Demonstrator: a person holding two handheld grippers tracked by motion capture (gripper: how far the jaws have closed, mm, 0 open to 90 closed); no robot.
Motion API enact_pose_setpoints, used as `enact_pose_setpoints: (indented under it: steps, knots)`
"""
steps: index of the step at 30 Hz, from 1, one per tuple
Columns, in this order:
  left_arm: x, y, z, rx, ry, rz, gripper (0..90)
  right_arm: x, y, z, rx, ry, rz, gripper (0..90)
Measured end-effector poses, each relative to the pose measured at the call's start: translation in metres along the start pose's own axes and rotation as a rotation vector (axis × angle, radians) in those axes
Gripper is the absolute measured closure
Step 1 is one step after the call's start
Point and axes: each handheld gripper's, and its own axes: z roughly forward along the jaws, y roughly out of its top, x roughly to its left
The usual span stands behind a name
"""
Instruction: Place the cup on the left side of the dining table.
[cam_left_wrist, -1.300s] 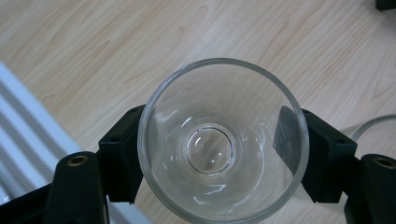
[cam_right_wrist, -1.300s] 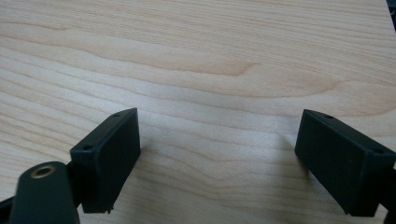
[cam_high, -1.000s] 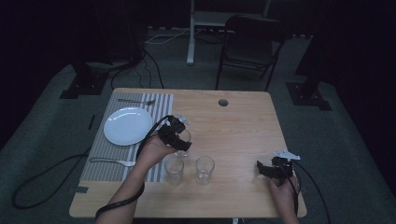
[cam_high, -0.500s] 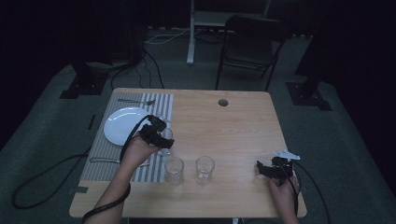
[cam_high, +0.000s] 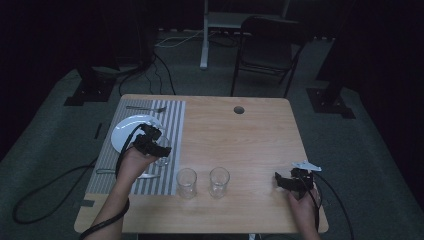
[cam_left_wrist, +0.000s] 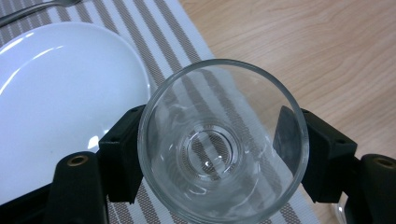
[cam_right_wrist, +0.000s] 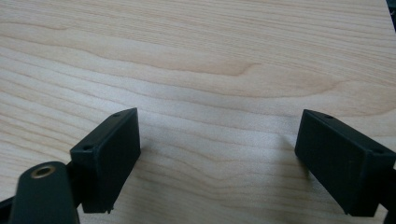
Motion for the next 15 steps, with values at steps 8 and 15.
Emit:
enact_pose_setpoints:
  steps: [8, 15]
  knots:
    - [0.011, -0.009, 0.002, 0.009, 0.017, -0.032, 28.8, 0.000, 0.000, 0.000, 0.000, -0.003, 0.003, 13.8]
    - [0.019, -0.014, 0.003, 0.004, 0.038, -0.062, 28.8, 0.000, 0.000, 0.000, 0.000, -0.002, 0.003, 13.8]
